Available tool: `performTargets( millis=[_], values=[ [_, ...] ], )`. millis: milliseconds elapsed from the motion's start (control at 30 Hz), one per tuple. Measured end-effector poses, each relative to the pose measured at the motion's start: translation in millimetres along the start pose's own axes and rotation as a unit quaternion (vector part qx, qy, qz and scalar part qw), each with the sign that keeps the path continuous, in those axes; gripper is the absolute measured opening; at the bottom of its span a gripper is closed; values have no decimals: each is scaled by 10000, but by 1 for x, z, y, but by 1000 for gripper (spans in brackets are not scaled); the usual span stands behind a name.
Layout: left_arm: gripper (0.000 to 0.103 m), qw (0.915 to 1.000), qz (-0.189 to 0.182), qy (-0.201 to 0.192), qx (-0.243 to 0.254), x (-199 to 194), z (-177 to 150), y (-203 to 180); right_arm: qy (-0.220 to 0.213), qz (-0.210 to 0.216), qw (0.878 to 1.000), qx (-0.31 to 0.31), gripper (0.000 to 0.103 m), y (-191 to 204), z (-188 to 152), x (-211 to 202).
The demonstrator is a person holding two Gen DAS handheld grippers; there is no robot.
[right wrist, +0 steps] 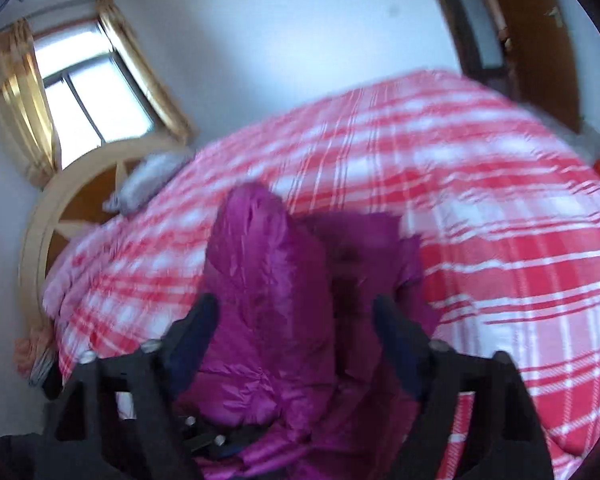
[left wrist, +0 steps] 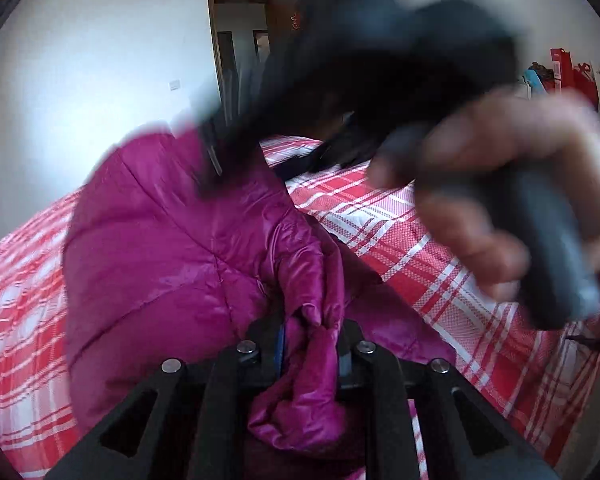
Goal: Fold large clothes
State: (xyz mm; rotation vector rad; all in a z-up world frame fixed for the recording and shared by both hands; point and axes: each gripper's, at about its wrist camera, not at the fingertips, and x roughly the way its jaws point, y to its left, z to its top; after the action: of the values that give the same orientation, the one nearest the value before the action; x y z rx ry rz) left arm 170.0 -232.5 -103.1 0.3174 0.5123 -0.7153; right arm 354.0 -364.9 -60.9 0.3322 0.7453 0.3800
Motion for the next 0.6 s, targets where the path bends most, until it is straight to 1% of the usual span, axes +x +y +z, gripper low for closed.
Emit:
performTargets(
  millis=[33, 67, 100, 133, 167, 200, 233, 300, 333, 400, 433, 467, 533, 600],
  values=[
    [22, 10000, 24, 0, 71, -8, 2, 0, 214, -75, 9997, -18, 38, -1, 0, 14],
    [24, 9999, 59, -35, 151, -19, 3, 0, 387, -239, 9989, -80, 36, -3, -1, 24],
    [31, 9997, 92, -98, 210, -33, 4, 2, 493, -391, 9980, -108, 35, -4, -5, 30],
    [46, 9996, 57, -212, 186, -49, 4, 7, 497, -460, 9977, -80, 35, -7, -7, 32],
    [57, 9994, 15, -326, 133, -61, 3, 12, 466, -449, 9979, -50, 35, -10, -12, 29],
    [79, 9987, 52, -505, 27, -75, 0, 23, 420, -447, 9981, -27, 34, -13, -15, 25],
    [89, 9976, 196, -653, -80, -86, -2, 32, 356, -524, 9980, -31, 34, -15, -17, 20],
    [90, 9940, 495, -920, -328, -102, -6, 58, 293, -614, 9977, -34, 34, -22, -15, 18],
    [90, 9923, 712, -891, -480, -99, -8, 71, 293, -620, 9976, -11, 34, -25, -15, 18],
    [90, 9892, 1118, -596, -738, -78, -11, 93, 334, -752, 9966, -6, 34, -30, -12, 20],
    [90, 9879, 1203, -441, -868, -64, -10, 102, 341, -823, 9960, -4, 34, -31, -11, 23],
    [90, 9874, 1238, -238, -959, -47, -15, 107, 344, -1006, 9943, 48, 35, -33, -9, 21],
    [90, 9871, 1205, -156, -1043, -28, -20, 104, 274, -1329, 9905, 231, 42, -34, -3, 18],
    [90, 9859, 1248, -172, -1104, -17, -21, 97, 142, -1682, 9846, 454, 45, -27, 2, 5]
  ],
)
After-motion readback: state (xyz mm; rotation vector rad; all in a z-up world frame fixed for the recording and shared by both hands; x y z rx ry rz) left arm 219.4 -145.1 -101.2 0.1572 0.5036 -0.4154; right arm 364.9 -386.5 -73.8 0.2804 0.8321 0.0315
